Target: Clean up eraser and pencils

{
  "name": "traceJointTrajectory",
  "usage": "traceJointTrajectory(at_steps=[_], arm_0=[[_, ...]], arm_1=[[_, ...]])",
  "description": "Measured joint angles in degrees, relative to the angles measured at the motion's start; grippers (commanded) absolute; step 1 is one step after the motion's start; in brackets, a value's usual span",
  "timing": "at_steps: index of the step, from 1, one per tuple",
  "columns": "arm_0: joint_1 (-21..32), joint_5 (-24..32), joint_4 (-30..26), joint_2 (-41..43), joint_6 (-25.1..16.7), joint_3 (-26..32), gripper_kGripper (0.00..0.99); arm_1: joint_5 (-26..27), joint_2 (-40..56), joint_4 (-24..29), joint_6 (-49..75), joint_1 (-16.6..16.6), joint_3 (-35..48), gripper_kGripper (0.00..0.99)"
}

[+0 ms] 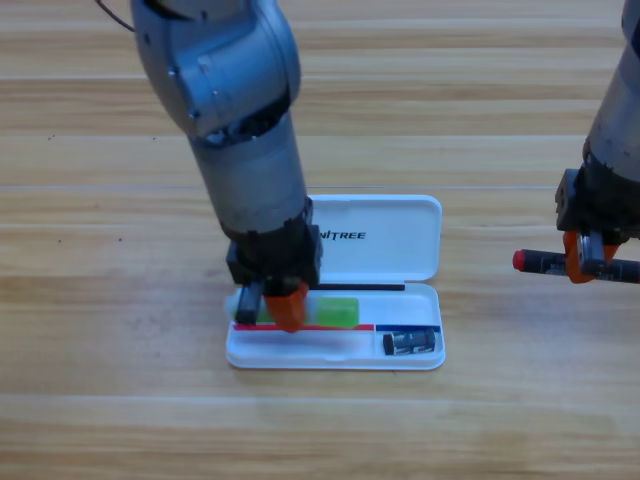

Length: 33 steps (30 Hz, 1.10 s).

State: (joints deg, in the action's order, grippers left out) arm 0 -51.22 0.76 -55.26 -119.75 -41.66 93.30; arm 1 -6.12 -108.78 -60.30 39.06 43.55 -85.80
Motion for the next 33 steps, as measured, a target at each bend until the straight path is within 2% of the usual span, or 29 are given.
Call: traceJointTrajectory(at_steps=[25, 33], arm_0=[[-1.0, 0.1, 1.0, -4.0, 1.2, 1.5, 0.000], [-1.0, 2.2, 1.0, -4.8, 1.2, 1.8, 0.000]], arm_1=[[0.0, 0.0, 0.1, 0.4, 0.0, 0.0, 0.000], [0.0, 0.0, 0.3, 0.7, -0.1, 0.0, 0.000]])
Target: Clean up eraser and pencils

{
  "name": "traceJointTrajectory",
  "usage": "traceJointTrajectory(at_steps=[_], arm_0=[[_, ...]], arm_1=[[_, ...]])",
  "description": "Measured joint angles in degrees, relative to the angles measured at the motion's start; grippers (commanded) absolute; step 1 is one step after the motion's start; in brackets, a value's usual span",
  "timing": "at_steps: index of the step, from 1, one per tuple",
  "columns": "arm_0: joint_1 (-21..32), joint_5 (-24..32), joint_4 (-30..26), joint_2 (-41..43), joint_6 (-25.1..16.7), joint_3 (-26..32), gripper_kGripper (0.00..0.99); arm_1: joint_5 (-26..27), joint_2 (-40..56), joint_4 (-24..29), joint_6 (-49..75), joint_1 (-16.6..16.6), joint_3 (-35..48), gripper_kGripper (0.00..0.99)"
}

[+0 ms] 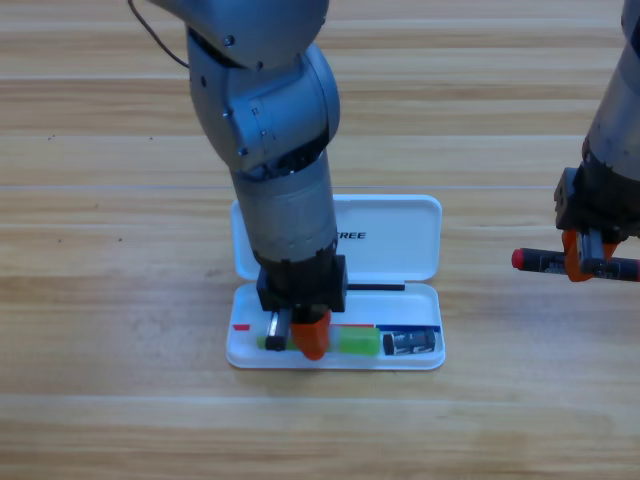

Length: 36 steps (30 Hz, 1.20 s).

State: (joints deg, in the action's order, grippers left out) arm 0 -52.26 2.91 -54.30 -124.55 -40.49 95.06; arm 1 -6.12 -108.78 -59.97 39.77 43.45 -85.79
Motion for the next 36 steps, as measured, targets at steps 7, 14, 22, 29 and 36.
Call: traceJointTrajectory(at_steps=[7, 14, 22, 29, 36], arm_0=[[0.0, 0.4, -0.6, 0.0, 0.0, 0.1, 0.000], [0.0, 0.4, -1.6, 0.0, -0.2, 1.0, 0.000], [0.8, 0.4, -1.9, 0.0, -0.7, 1.0, 0.000], [1.6, 0.4, -1.9, 0.0, -0.8, 1.0, 0.000], [2.0, 0.4, -1.9, -0.4, -0.8, 1.0, 0.000]], arm_1=[[0.0, 0.0, 0.0, 0.0, 0.0, 0.0, 0.000], [0.0, 0.0, 0.0, 0.0, 0.0, 0.0, 0.000], [0.0, 0.0, 0.0, 0.0, 0.0, 0.0, 0.000], [0.0, 0.0, 0.3, 0.0, 0.0, 0.0, 0.000], [0.0, 0.0, 1.8, 0.0, 0.0, 0.0, 0.000]])
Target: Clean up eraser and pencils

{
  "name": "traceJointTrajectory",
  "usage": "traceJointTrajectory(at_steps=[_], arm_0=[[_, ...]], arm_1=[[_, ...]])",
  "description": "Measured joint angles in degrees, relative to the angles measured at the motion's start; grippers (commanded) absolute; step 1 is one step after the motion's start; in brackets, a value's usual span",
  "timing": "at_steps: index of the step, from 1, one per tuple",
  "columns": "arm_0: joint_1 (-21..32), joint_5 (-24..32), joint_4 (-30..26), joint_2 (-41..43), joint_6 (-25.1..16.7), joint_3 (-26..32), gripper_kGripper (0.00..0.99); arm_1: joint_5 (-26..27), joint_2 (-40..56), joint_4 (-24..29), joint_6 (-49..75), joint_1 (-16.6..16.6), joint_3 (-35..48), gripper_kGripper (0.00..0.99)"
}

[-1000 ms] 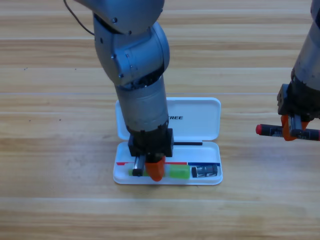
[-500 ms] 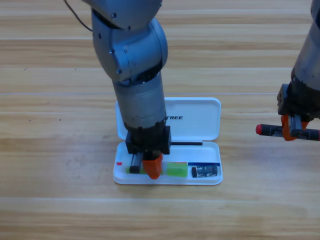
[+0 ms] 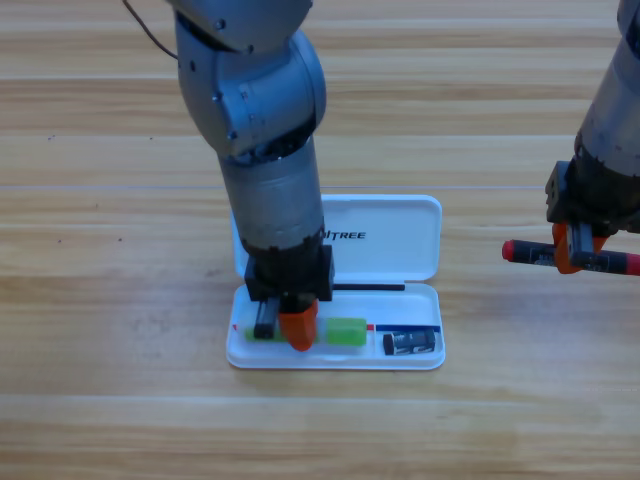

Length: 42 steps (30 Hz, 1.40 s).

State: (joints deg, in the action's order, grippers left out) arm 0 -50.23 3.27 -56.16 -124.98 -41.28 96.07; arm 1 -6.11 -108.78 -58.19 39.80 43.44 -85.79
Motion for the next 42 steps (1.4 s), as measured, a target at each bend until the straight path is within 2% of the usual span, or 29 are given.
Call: traceJointTrajectory(at_steps=[18, 19, 21, 22, 23, 37, 42], arm_0=[[0.2, 0.0, 0.0, -0.9, 0.0, 0.0, 0.000], [0.2, 0.0, 0.0, -0.9, 0.0, 0.0, 0.055], [0.2, 0.0, 0.0, -0.9, 0.1, 0.0, 0.729], [0.2, 0.0, 0.0, -0.9, 0.2, 0.0, 0.930], [0.2, 0.0, 0.0, -0.9, 0.4, 0.0, 0.986], [0.2, 0.0, 0.0, -0.9, 2.0, 0.0, 0.990], [0.2, -0.2, -4.3, 0.6, 2.2, 1.0, 0.990]], arm_1=[[0.0, 0.0, 0.0, 0.4, 0.0, 0.0, 0.000], [0.0, 0.0, 0.0, 0.4, 0.0, 0.0, 0.000], [0.0, 0.0, 0.0, 0.4, 0.0, 0.0, 0.000], [0.0, 0.0, 0.0, 0.4, 0.0, 0.0, 0.000], [0.0, 0.0, 0.0, 0.4, 0.0, 0.0, 0.000], [0.0, 0.0, 0.0, 0.4, 0.0, 0.0, 0.000], [0.0, 0.0, 0.0, 0.2, 0.2, -0.2, 0.000]])
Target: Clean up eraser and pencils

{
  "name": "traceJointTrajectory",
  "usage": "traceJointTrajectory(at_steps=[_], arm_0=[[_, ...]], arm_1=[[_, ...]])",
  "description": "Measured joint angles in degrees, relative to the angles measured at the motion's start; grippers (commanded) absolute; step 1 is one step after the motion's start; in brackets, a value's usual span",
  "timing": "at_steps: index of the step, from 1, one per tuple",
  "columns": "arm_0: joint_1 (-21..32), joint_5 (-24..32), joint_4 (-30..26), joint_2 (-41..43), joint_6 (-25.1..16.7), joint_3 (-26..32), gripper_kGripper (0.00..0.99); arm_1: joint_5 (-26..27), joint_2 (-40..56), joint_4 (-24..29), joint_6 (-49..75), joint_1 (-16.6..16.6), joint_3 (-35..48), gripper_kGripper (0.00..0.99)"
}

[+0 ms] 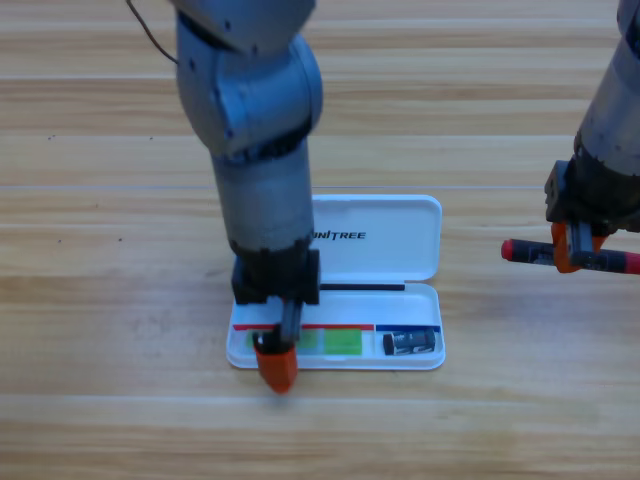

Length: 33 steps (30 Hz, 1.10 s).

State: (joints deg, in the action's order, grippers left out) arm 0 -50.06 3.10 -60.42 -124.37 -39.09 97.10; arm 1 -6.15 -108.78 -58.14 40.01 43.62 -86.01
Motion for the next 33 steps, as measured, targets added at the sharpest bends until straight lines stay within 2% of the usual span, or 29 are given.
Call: traceJointTrajectory(at_steps=[3, 7, 11, 15, 17, 20, 23, 26, 33], arm_0=[[0.2, -0.2, -2.3, 5.9, -0.3, 0.9, 0.990], [2.5, 0.2, -3.4, 19.6, -2.0, 1.5, 0.990], [11.8, 7.0, -3.4, 35.1, -6.2, -2.5, 0.990], [25.0, 12.1, -0.5, 46.0, -10.9, -13.6, 0.990], [30.9, 13.9, 2.6, 49.0, -12.3, -20.2, 0.990], [37.1, 16.4, 7.5, 51.4, -12.7, -28.9, 0.990], [40.6, 18.1, 11.3, 53.4, -12.7, -35.1, 0.990], [42.2, 18.3, 12.6, 55.5, -12.7, -37.3, 0.990], [42.7, 18.4, 12.6, 56.5, -12.7, -37.4, 0.990]], arm_1=[[0.0, 0.0, 0.0, -1.4, 1.0, -1.4, 0.000], [0.1, -0.7, -0.5, -2.4, 3.6, -5.4, 0.000], [0.8, -3.5, -1.2, -2.6, 6.9, -10.0, 0.000], [0.8, -8.3, -1.4, -2.6, 10.0, -14.6, 0.000], [0.9, -10.5, -1.4, -2.6, 11.2, -17.0, 0.000], [1.4, -13.6, -1.4, -2.6, 12.6, -20.5, 0.000], [1.5, -16.4, -1.4, -2.6, 13.5, -23.7, 0.000], [1.5, -18.2, -1.4, -2.5, 13.8, -24.9, 0.000], [1.5, -21.2, -1.4, -1.7, 13.8, -26.6, 0.000]])
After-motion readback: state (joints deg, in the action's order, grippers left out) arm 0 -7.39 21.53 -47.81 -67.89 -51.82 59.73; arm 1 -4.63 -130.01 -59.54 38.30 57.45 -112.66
